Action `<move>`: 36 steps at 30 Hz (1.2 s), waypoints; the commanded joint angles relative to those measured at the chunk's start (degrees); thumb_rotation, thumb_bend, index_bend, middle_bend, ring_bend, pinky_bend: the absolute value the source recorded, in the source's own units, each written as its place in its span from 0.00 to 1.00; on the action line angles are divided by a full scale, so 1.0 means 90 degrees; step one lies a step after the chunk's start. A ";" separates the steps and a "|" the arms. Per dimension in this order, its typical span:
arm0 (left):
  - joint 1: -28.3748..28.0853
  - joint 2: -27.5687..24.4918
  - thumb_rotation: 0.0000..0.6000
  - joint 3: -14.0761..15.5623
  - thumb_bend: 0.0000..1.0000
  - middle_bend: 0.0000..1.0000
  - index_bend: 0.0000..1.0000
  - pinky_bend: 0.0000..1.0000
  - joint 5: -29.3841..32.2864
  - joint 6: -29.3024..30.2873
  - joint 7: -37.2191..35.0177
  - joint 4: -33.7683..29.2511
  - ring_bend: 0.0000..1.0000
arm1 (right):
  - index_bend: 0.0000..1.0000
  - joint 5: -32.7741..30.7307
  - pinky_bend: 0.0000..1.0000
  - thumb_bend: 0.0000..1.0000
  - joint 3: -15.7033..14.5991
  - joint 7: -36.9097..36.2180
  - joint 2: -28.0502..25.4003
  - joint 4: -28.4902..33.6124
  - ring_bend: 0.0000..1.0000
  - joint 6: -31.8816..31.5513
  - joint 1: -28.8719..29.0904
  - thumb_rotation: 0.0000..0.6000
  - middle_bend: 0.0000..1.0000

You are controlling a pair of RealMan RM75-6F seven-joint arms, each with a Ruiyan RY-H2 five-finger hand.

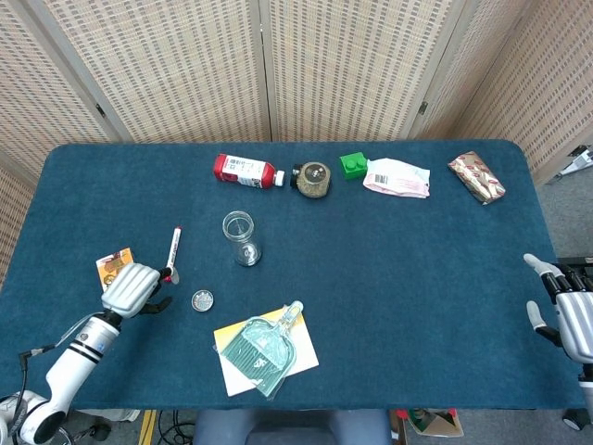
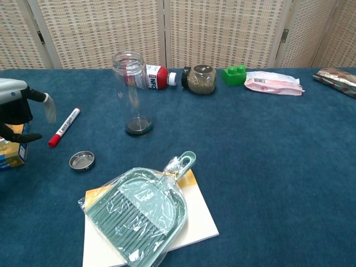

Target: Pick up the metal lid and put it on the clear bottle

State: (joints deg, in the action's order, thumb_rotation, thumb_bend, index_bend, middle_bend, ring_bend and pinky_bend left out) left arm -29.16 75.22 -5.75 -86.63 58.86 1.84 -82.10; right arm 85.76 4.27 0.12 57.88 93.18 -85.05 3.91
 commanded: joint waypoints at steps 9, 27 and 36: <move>-0.0241 0.0638 1.00 0.0065 0.33 1.00 0.48 1.00 0.0282 -0.0178 0.0354 0.0370 1.00 | 0.17 -0.0046 0.32 0.44 -0.0020 -0.0075 0.0008 -0.0089 0.18 0.0066 0.0003 1.00 0.26; -0.0438 0.1201 1.00 0.0181 0.33 1.00 0.50 1.00 0.0546 -0.0317 0.0726 0.0619 1.00 | 0.17 -0.0088 0.32 0.44 -0.0055 -0.0222 -0.0042 -0.0190 0.18 0.0125 -0.0019 1.00 0.26; -0.0470 0.1312 1.00 0.0194 0.33 1.00 0.51 1.00 0.0744 -0.0376 0.0803 0.0719 1.00 | 0.17 -0.0080 0.32 0.44 -0.0071 -0.0258 -0.0046 -0.0213 0.18 0.0105 -0.0045 1.00 0.26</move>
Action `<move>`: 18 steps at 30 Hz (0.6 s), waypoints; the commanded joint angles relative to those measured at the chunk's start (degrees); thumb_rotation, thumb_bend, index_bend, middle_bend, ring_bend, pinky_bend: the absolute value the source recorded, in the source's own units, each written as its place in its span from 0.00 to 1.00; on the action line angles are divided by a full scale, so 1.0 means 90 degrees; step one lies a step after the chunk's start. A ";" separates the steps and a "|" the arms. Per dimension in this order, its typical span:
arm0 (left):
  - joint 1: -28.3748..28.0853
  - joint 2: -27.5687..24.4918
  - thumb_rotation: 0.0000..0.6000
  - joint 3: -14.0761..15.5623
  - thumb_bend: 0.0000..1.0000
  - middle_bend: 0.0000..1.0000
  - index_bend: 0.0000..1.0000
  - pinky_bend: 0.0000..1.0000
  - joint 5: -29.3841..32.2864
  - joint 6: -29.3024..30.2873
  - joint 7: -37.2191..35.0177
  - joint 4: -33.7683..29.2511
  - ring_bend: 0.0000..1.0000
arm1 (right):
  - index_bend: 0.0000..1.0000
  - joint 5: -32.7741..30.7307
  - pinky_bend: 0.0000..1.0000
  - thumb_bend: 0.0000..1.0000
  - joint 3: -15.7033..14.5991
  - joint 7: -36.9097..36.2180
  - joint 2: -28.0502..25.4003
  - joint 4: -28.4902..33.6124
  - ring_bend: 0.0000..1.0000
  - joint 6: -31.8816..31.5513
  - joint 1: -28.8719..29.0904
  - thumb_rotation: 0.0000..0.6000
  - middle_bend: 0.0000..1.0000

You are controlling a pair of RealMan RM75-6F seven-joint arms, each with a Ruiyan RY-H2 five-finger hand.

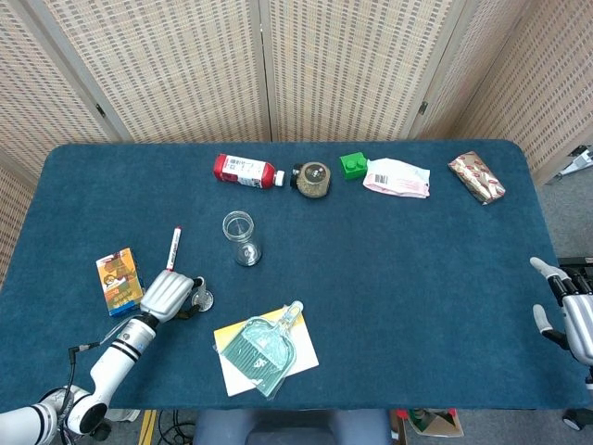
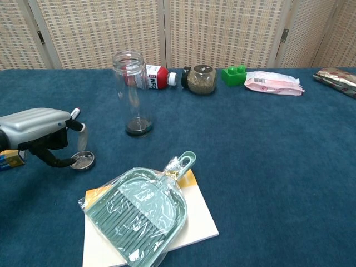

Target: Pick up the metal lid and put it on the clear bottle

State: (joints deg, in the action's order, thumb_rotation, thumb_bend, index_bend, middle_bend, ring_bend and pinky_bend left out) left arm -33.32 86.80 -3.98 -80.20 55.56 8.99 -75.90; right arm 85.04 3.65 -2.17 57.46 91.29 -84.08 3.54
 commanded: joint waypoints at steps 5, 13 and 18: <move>-0.0031 0.0114 1.00 0.0003 0.33 1.00 0.53 1.00 0.0070 -0.0017 -0.0020 0.0155 1.00 | 0.17 -0.0007 0.32 0.44 -0.0006 -0.0030 -0.0003 -0.0006 0.18 -0.0034 -0.0031 1.00 0.26; -0.0075 0.0199 1.00 0.0015 0.33 1.00 0.55 1.00 0.0153 -0.0087 -0.0064 0.0268 1.00 | 0.17 -0.0019 0.32 0.44 -0.0009 -0.0045 0.0001 -0.0036 0.18 -0.0040 -0.0048 1.00 0.26; -0.0094 0.0248 1.00 0.0007 0.33 1.00 0.57 1.00 0.0186 -0.0095 -0.0117 0.0333 1.00 | 0.17 -0.0027 0.32 0.44 -0.0008 -0.0078 -0.0002 -0.0061 0.18 -0.0044 -0.0059 1.00 0.26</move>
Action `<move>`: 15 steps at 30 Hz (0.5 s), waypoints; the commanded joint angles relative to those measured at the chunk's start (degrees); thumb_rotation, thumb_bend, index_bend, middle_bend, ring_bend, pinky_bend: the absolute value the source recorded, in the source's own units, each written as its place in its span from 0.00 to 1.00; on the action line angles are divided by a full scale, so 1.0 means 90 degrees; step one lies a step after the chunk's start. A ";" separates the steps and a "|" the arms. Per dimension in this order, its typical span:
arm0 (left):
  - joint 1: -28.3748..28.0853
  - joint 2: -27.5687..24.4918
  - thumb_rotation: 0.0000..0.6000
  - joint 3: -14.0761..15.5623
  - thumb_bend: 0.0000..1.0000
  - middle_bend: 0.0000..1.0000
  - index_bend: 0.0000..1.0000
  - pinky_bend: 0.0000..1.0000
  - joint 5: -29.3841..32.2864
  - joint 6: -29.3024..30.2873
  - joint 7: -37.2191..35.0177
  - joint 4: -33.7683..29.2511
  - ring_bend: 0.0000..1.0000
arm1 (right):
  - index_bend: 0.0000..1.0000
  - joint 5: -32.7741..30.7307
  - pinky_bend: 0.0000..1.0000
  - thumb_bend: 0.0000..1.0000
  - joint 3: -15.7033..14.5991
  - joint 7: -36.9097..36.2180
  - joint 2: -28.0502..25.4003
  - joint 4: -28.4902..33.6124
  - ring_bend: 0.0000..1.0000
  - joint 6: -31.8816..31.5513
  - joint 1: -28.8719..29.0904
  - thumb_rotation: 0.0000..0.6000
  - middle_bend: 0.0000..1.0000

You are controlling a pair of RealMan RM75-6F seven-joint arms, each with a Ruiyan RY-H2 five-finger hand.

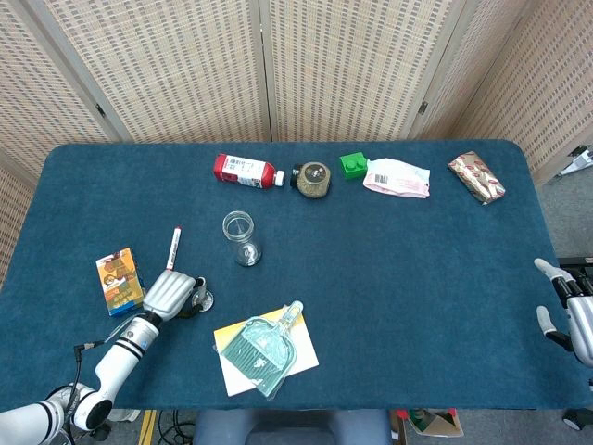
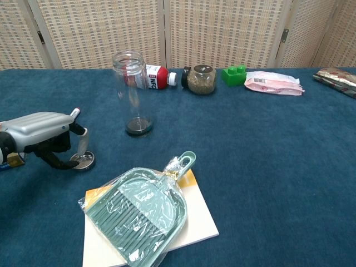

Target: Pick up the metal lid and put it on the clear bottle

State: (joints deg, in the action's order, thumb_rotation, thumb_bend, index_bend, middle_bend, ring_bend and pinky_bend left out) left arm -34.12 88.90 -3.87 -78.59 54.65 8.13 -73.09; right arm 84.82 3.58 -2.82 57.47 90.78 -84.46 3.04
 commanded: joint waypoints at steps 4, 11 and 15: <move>-0.0011 0.0033 1.00 -0.0007 0.35 1.00 0.58 1.00 0.0021 0.0002 -0.0055 0.0055 1.00 | 0.17 -0.0003 0.32 0.44 0.0002 -0.0023 -0.0008 -0.0011 0.18 -0.0012 -0.0011 1.00 0.26; -0.0019 0.0072 1.00 0.0010 0.40 1.00 0.59 1.00 0.0078 -0.0035 -0.0086 0.0142 1.00 | 0.17 -0.0016 0.32 0.44 0.0008 -0.0048 -0.0018 -0.0023 0.18 -0.0023 -0.0025 1.00 0.26; -0.0017 0.0087 1.00 0.0023 0.43 1.00 0.60 1.00 0.0108 -0.0053 -0.0097 0.0159 1.00 | 0.17 -0.0014 0.32 0.44 0.0009 -0.0053 -0.0021 -0.0029 0.18 -0.0015 -0.0023 1.00 0.26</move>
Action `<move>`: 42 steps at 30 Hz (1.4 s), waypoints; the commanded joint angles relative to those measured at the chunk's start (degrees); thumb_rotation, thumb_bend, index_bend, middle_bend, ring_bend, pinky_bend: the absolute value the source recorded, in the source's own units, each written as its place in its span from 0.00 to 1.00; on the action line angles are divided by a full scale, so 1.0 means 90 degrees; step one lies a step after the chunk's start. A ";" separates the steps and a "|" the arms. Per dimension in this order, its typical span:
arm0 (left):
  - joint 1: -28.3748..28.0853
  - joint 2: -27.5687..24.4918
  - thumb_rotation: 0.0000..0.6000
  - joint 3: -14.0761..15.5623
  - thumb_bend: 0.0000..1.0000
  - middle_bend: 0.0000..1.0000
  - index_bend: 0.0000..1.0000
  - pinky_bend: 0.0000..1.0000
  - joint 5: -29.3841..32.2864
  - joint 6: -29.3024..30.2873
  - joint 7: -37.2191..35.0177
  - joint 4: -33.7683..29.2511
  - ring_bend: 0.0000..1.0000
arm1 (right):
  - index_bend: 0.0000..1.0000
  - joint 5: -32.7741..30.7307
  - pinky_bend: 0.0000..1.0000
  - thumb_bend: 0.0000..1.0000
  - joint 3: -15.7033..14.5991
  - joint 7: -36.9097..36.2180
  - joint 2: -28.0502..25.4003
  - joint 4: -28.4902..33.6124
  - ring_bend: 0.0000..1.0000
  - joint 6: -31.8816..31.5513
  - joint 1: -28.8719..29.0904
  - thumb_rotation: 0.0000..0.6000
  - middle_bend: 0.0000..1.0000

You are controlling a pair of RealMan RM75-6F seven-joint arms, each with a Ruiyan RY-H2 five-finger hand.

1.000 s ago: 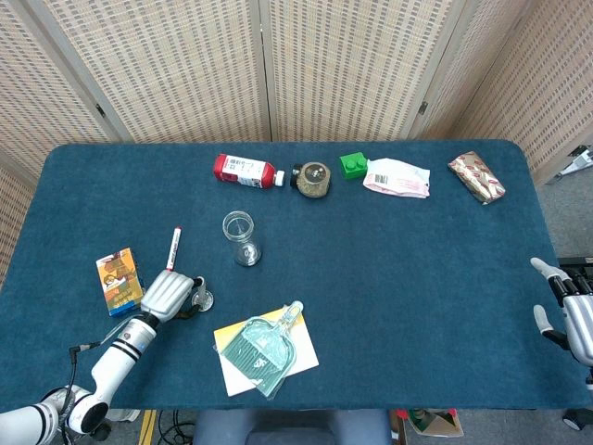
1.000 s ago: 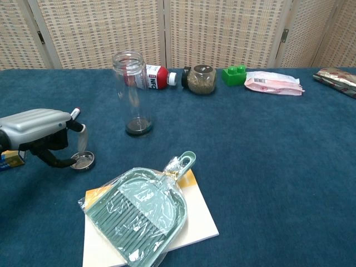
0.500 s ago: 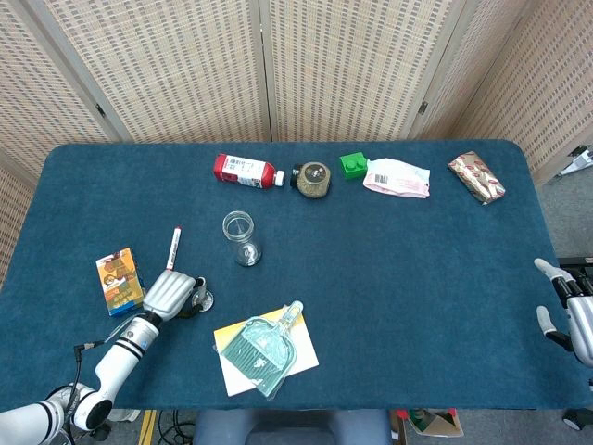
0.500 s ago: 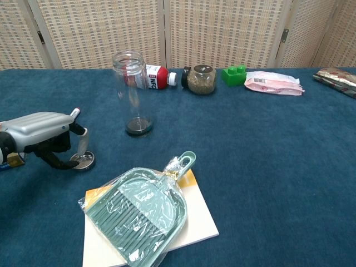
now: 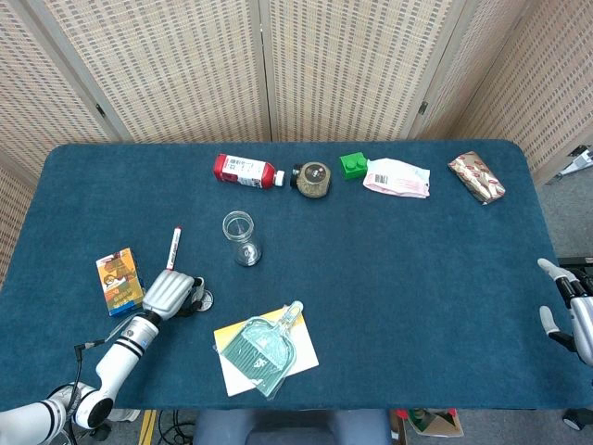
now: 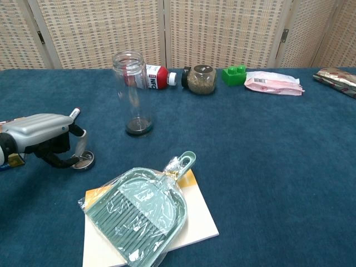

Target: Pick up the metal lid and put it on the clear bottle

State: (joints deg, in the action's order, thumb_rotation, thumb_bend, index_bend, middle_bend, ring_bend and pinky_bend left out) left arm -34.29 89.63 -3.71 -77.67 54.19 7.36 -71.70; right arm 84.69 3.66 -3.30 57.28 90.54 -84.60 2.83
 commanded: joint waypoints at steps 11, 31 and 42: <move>0.0008 -0.0041 1.00 -0.0017 0.48 1.00 0.63 1.00 -0.0065 0.0061 -0.0432 -0.0097 1.00 | 0.17 -0.0017 0.32 0.44 0.0012 -0.0001 -0.0002 -0.0003 0.18 0.0006 -0.0002 1.00 0.26; -0.0215 -0.1191 1.00 -0.0571 0.48 1.00 0.63 1.00 -0.0076 0.0339 -0.0672 -0.1349 1.00 | 0.17 0.0022 0.32 0.44 0.0072 0.0020 -0.0116 0.0063 0.18 -0.0082 0.0002 1.00 0.26; -0.0492 -0.2224 1.00 -0.1326 0.48 1.00 0.63 1.00 0.0309 0.0386 -0.0832 -0.2378 1.00 | 0.17 -0.0113 0.32 0.44 0.0244 0.0107 -0.0417 0.0293 0.18 -0.0048 0.0097 1.00 0.26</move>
State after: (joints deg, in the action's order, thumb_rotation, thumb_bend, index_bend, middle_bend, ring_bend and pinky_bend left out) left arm -38.29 70.27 -14.99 -75.34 57.46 0.19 -92.45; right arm 83.78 5.73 -2.39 53.72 93.01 -85.07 3.62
